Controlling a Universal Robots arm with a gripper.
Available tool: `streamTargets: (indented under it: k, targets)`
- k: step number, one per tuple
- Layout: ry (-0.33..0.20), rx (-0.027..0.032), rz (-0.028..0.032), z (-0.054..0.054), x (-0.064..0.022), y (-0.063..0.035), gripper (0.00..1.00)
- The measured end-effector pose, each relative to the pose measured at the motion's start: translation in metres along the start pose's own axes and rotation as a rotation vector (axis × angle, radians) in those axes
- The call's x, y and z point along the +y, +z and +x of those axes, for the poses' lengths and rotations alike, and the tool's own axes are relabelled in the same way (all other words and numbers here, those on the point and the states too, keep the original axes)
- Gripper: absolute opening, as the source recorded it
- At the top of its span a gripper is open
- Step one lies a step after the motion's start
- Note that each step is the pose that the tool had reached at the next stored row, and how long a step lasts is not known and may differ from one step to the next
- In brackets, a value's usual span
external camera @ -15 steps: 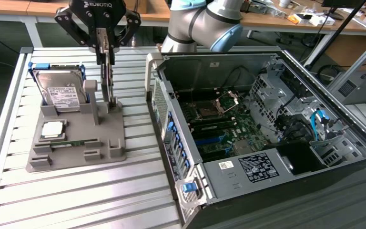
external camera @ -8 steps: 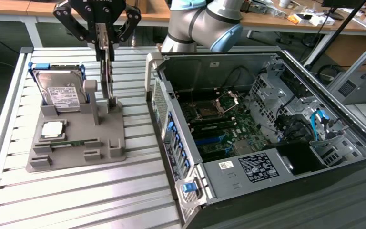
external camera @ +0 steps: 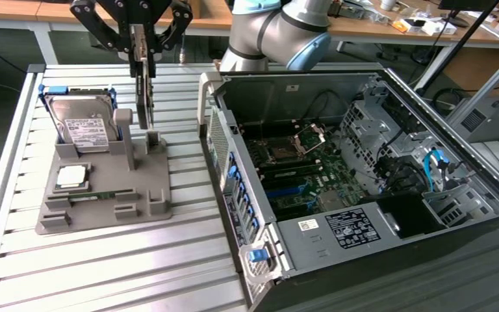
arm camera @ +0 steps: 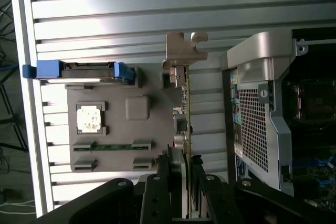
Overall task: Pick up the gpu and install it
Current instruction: 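Pick up the gpu and move the gpu toward the slot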
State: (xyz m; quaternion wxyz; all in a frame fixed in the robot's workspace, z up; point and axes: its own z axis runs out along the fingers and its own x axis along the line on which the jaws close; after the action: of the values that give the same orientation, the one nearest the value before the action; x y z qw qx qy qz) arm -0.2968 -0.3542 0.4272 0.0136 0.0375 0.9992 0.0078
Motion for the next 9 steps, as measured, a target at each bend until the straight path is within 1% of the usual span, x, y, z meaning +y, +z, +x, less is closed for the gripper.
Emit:
streamTargets:
  k: [9]
  targets:
    - [0.000, 0.0002, -0.0002, -0.0002, -0.0003, -0.0004, 0.27]
